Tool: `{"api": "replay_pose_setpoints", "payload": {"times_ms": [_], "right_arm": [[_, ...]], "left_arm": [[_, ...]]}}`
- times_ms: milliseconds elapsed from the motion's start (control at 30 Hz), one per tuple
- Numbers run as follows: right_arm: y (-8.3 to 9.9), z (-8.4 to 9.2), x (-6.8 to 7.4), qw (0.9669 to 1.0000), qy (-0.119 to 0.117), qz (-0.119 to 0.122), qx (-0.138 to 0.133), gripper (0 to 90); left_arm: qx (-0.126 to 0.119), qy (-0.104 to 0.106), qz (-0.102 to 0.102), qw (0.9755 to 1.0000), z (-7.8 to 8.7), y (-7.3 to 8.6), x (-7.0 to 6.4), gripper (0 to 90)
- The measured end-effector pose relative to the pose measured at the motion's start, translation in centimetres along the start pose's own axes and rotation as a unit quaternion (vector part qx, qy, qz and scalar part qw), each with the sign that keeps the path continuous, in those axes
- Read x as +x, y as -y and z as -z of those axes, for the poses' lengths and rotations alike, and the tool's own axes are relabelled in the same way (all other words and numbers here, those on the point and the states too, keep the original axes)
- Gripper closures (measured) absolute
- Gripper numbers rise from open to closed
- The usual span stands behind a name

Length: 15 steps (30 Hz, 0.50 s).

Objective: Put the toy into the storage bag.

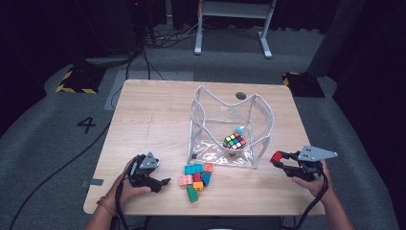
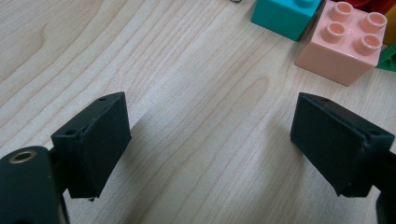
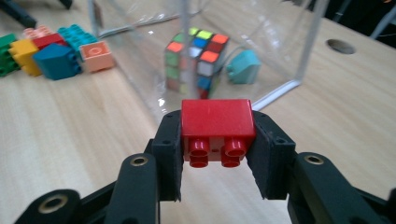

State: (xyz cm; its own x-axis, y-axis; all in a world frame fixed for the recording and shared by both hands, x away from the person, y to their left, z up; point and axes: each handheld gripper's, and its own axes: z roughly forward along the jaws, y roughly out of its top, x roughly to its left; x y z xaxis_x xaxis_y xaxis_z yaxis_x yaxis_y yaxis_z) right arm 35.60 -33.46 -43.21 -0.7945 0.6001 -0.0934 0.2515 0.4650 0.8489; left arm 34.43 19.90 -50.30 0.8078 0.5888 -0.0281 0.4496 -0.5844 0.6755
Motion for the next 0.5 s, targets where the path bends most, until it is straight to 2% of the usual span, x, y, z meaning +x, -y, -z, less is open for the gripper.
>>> {"api": "replay_pose_setpoints", "payload": {"times_ms": [200,400,500], "right_arm": [[-1.9,0.6,-2.0,0.9997,0.022,-0.001,-0.011,59.2],[-4.0,1.0,-3.5,0.9993,0.031,-0.006,-0.02,59.3],[-5.6,1.2,-4.2,0.999,0.04,0.004,-0.019,59.2]], "left_arm": [[0.0,0.0,0.0,1.0,0.0,0.0,0.0,12.2],[0.0,0.0,0.0,1.0,0.0,0.0,0.0,12.2],[0.0,0.0,0.0,1.0,0.0,0.0,0.0,12.2]]}}
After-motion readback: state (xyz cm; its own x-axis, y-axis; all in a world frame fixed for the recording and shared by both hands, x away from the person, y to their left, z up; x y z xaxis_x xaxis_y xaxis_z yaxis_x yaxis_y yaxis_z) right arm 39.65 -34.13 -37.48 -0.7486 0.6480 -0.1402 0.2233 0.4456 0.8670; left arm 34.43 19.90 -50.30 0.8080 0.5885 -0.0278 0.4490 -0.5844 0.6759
